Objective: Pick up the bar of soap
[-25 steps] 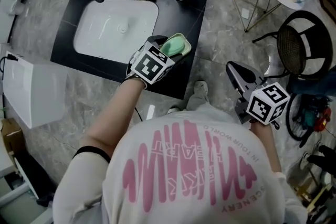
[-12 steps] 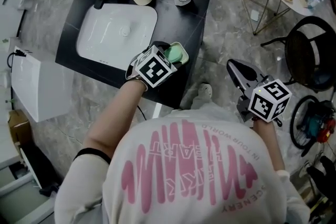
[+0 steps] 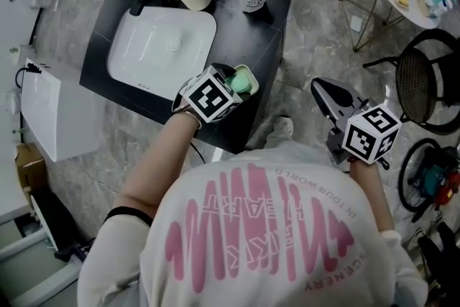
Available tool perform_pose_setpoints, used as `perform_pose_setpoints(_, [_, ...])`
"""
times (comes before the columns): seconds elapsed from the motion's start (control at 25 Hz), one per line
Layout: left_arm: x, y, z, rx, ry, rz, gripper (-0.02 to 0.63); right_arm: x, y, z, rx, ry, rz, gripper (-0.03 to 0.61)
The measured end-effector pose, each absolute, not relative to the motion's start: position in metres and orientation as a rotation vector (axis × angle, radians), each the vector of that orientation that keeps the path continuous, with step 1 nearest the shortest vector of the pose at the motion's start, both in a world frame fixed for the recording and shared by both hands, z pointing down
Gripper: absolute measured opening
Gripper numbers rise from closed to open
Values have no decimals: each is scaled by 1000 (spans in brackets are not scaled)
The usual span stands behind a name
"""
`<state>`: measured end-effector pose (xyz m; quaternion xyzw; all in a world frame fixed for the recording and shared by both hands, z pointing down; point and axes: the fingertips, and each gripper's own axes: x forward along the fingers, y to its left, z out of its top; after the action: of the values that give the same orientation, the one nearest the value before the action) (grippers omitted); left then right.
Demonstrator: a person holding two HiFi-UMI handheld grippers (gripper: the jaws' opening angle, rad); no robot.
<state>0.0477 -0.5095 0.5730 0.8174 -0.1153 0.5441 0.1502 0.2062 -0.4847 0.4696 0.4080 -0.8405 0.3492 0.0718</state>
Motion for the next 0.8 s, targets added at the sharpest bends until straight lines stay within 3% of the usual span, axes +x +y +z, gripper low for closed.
perform_pose_setpoints(0.28, [46,-509,575,2284,-234,1430,267,209,-499,469,1189,-2541,1040,6])
perform_pose_setpoints(0.64, [41,-518,574,2277,-271,1633,267,214,-515,470,1157,-2559,1026,6])
perform_pose_setpoints(0.8, [50,-506,578,2252,-214,1461,265,216,-522,470,1150,-2566,1021,6])
